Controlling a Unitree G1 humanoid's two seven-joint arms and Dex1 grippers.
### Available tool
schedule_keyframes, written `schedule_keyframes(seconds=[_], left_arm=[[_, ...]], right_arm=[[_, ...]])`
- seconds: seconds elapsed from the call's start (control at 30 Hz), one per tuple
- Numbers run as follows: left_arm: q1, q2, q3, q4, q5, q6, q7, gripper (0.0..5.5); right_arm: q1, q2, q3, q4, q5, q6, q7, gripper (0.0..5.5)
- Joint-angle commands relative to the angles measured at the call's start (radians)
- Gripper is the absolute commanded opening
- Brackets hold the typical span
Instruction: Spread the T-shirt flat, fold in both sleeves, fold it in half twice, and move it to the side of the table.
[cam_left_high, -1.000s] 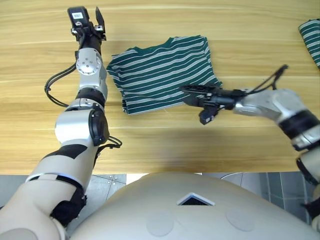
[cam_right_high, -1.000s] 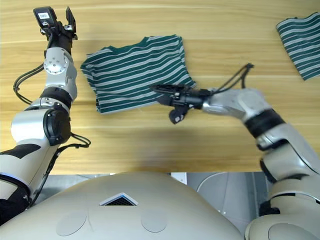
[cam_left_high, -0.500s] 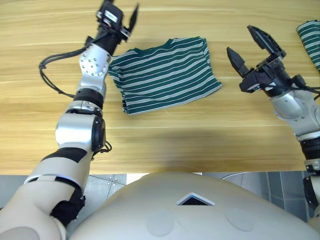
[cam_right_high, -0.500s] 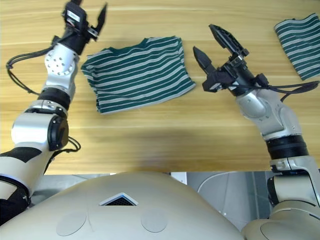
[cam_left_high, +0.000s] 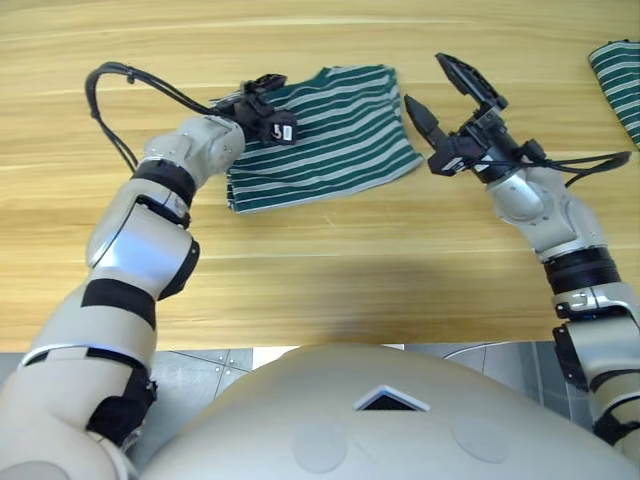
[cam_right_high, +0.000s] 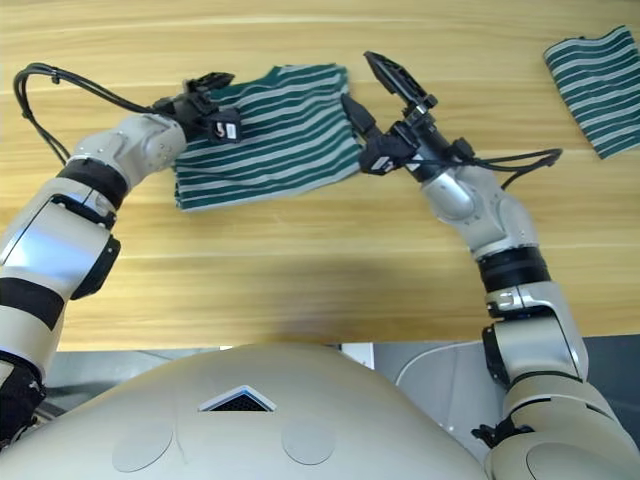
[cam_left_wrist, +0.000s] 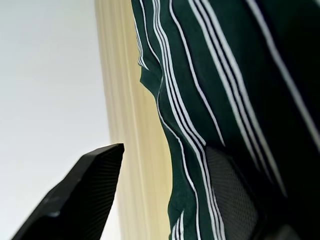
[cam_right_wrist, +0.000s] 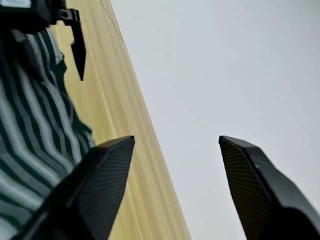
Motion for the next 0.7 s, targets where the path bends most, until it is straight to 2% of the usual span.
schedule_keyframes(seconds=[0.03, 0.17, 0.23, 0.33, 0.4, 0.5, 0.7], left_arm=[[0.207, 0.134, 0.038, -0.072, -0.048, -0.017, 0.025, 3.05], [0.504, 0.186, 0.163, -0.416, -0.218, -0.001, 0.034, 3.05], [0.656, 0.15, 0.21, -0.653, -0.346, 0.035, -0.019, 3.05], [0.832, 0.049, 0.293, -1.014, -0.663, 0.17, -0.11, 3.05], [0.877, 0.011, 0.395, -1.179, -0.841, 0.245, -0.126, 3.05], [0.925, -0.028, 0.45, -1.418, -1.099, 0.276, -0.232, 3.05], [0.912, -0.041, 0.579, -1.527, -1.2, 0.254, -0.318, 3.05]], right_arm=[[-0.013, 0.021, 0.028, 0.017, -0.035, 0.005, 0.032, 3.11], [0.0, 0.021, 0.044, 0.035, -0.063, 0.008, 0.038, 3.11], [0.0, 0.015, 0.044, 0.048, -0.071, 0.008, 0.039, 3.11], [-0.007, 0.011, 0.053, 0.054, -0.097, 0.008, 0.039, 3.11], [0.006, 0.018, 0.053, 0.045, -0.1, 0.009, 0.037, 3.11], [0.035, 0.03, 0.052, 0.023, -0.107, 0.021, 0.02, 3.11], [0.128, 0.042, 0.104, -0.224, -0.117, 0.031, 0.121, 3.11]])
